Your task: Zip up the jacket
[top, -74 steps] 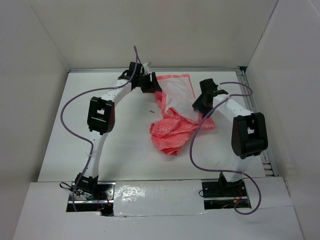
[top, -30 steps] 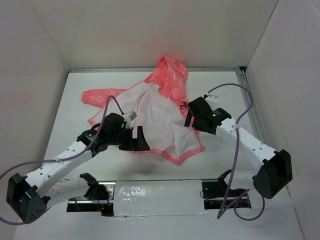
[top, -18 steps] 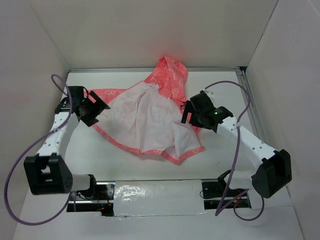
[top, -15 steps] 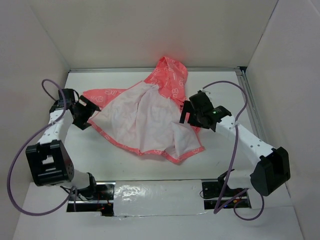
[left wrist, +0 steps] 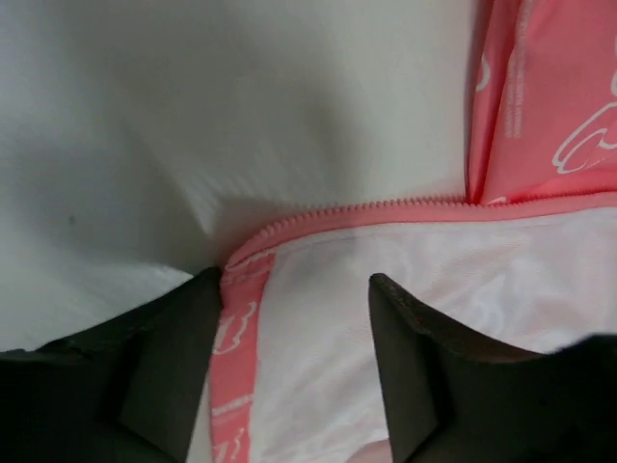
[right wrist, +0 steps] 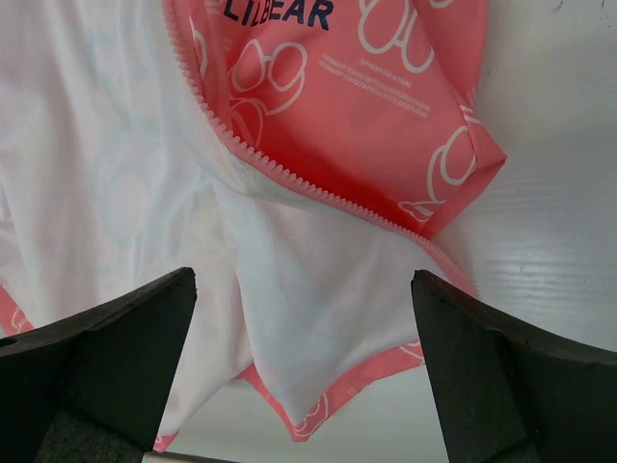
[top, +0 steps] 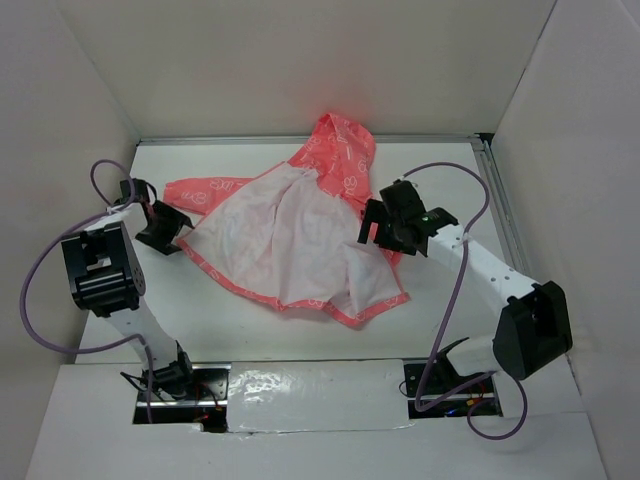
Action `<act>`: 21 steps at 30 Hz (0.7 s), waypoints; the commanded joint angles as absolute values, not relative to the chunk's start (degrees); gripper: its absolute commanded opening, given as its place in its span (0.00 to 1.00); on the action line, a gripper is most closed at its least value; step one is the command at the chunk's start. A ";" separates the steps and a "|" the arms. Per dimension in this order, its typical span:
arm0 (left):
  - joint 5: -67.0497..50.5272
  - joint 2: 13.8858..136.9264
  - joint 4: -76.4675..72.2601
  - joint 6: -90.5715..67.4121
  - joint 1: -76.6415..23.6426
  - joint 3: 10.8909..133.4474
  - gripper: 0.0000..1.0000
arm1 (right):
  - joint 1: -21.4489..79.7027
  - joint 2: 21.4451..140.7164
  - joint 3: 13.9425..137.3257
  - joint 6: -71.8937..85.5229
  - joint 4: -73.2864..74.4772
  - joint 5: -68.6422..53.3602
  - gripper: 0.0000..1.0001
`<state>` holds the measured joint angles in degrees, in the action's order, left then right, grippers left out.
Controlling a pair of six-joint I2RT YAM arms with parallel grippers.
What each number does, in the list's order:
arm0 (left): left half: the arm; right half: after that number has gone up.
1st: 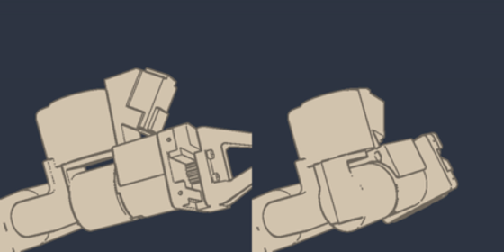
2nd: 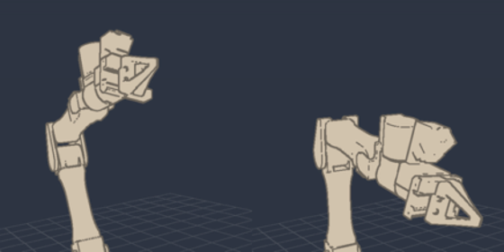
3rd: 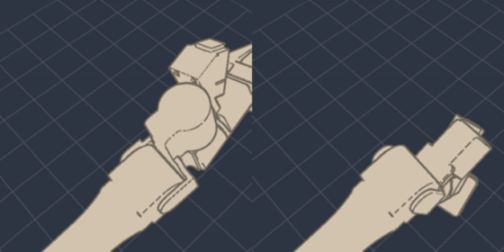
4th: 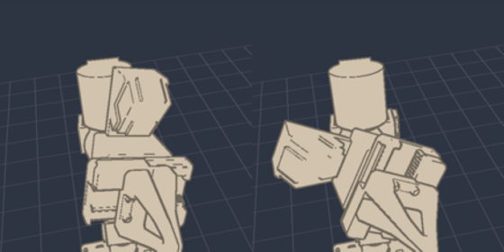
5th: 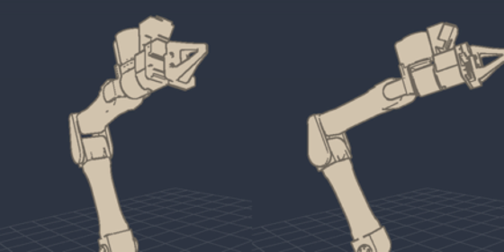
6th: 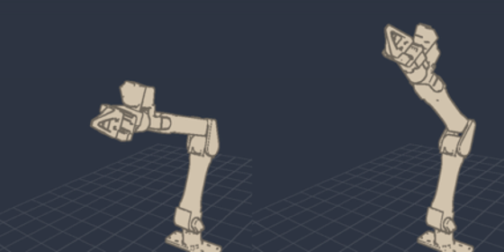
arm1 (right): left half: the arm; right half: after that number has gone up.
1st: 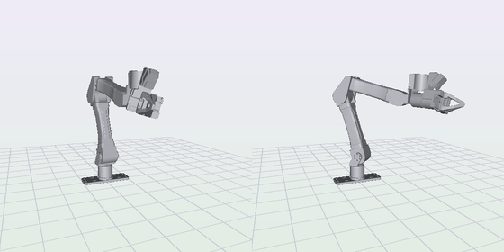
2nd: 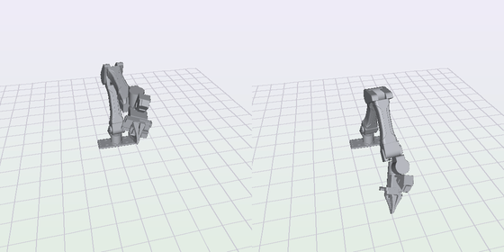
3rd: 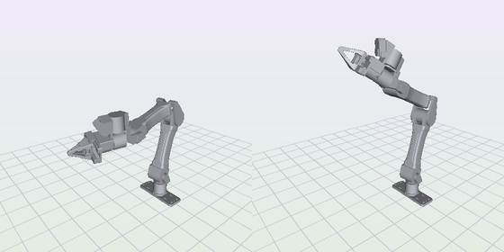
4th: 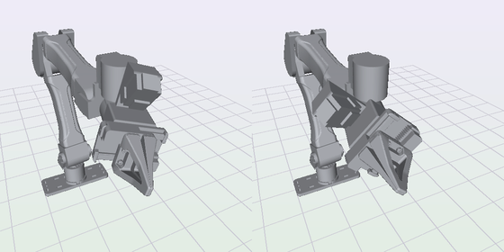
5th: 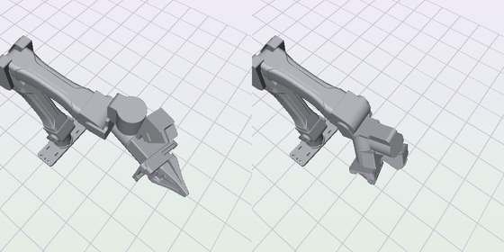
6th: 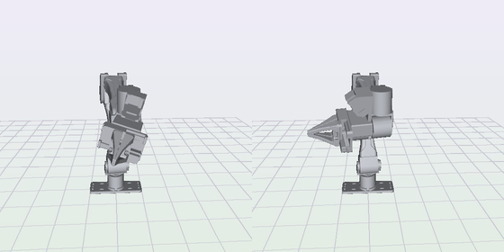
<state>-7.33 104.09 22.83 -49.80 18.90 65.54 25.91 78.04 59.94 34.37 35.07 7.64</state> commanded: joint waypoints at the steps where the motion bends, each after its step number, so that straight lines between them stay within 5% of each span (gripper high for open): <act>1: -7.47 107.83 18.82 -49.57 19.07 65.57 0.71 | 25.31 77.70 61.09 33.66 32.78 7.56 1.00; 3: -10.19 108.72 17.23 -49.04 18.98 65.39 0.11 | 25.14 76.91 60.73 34.54 32.87 8.35 1.00; 4: -11.15 108.55 16.44 -48.61 18.98 65.22 0.00 | 25.05 76.56 60.38 34.71 33.13 8.44 1.00; 12: -8.20 88.47 13.45 -37.02 9.60 68.19 0.00 | 23.82 70.85 56.44 39.97 37.26 14.58 1.00; 21: -8.69 67.33 6.85 -15.75 -24.84 62.77 0.00 | 18.02 59.34 47.12 47.99 46.14 20.22 1.00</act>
